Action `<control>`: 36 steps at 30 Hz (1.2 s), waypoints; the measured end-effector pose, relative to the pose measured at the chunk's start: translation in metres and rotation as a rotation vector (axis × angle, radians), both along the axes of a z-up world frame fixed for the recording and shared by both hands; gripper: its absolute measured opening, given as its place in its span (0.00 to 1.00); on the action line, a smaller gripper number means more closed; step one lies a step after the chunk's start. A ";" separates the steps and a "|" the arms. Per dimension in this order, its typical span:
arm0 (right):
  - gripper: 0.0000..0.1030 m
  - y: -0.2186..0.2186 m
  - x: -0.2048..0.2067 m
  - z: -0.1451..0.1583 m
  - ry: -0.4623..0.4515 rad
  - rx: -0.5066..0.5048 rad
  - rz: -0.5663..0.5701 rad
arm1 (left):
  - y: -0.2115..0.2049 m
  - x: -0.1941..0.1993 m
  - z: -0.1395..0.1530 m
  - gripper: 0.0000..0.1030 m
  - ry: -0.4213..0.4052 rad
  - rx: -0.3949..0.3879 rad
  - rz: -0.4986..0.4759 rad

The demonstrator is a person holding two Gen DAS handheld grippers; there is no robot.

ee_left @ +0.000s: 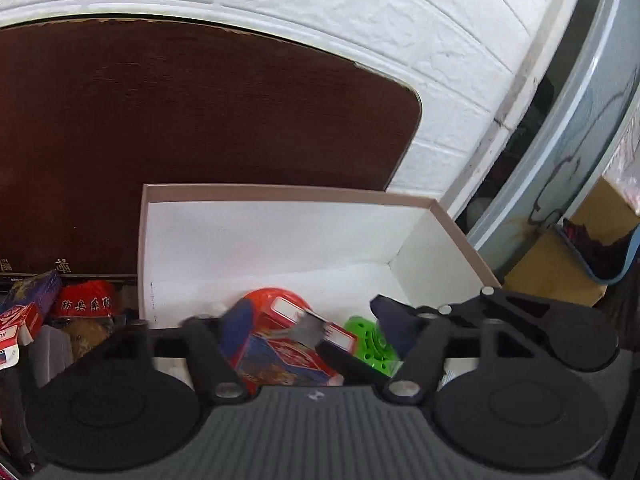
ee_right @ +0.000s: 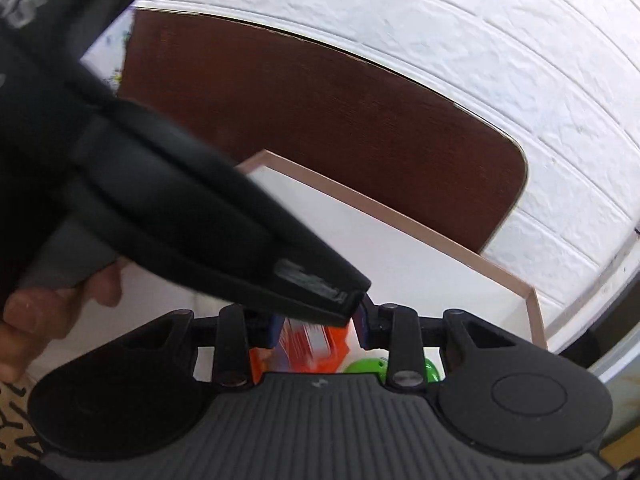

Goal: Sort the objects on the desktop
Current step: 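Carry the card box into the cardboard box and open the left tool, then withdraw the left tool from the cardboard box back to the pile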

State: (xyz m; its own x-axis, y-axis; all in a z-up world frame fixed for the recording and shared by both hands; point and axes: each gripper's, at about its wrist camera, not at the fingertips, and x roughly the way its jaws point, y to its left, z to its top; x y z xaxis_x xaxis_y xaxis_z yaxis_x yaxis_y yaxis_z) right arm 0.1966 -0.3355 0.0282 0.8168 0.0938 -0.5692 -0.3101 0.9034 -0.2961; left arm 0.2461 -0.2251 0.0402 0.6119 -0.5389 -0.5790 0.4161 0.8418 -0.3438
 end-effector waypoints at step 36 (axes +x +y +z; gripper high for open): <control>0.78 0.053 -0.109 0.017 0.005 0.185 -0.087 | 0.033 -0.108 0.032 0.91 -0.237 0.149 0.032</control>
